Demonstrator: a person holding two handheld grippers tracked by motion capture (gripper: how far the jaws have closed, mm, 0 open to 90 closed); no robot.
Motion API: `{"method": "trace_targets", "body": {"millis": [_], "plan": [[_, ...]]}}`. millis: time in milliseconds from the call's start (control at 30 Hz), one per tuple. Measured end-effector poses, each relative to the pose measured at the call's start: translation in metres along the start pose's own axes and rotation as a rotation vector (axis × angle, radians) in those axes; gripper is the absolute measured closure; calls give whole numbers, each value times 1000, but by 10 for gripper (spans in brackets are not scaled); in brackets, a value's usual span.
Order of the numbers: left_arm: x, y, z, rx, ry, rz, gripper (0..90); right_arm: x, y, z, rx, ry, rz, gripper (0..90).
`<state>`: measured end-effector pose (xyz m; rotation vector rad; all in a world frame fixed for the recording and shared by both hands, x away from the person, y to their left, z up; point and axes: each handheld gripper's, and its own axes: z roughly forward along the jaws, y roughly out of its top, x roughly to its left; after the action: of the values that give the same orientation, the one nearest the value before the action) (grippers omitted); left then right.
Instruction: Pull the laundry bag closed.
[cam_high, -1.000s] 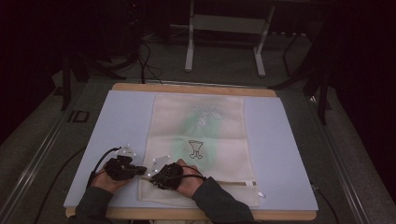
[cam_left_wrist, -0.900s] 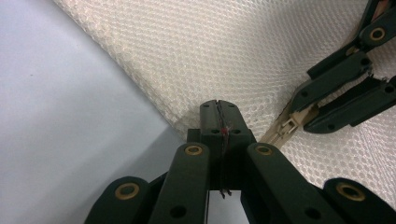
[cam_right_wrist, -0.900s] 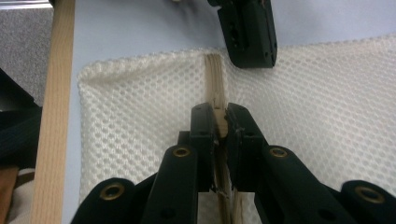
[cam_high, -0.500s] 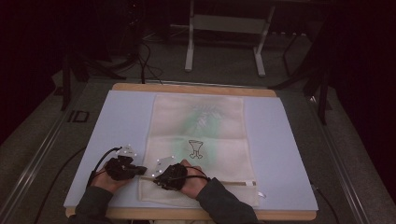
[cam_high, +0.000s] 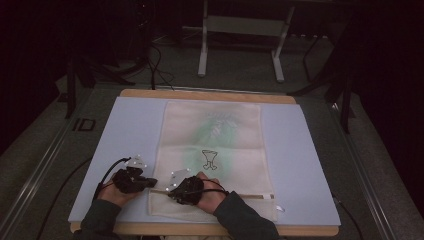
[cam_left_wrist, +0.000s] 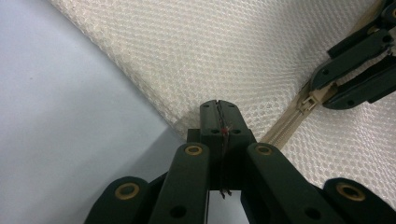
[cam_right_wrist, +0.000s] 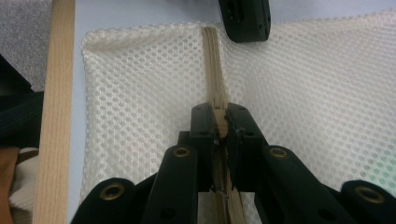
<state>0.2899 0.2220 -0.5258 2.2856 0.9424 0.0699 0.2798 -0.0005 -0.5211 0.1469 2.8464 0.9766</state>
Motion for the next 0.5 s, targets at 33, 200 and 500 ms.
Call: {"method": "trace_targets", "body": {"millis": [33,200,500], "plan": [[0,0,0,-1,0,0,900,0,-1,-1,0,-2,0,823],[0,0,0,0,1,0,900,0,-4,-3,6,-4,-1,823],[0,1,0,3,0,0,900,-1,-10,-10,20,-8,-3,823]]}}
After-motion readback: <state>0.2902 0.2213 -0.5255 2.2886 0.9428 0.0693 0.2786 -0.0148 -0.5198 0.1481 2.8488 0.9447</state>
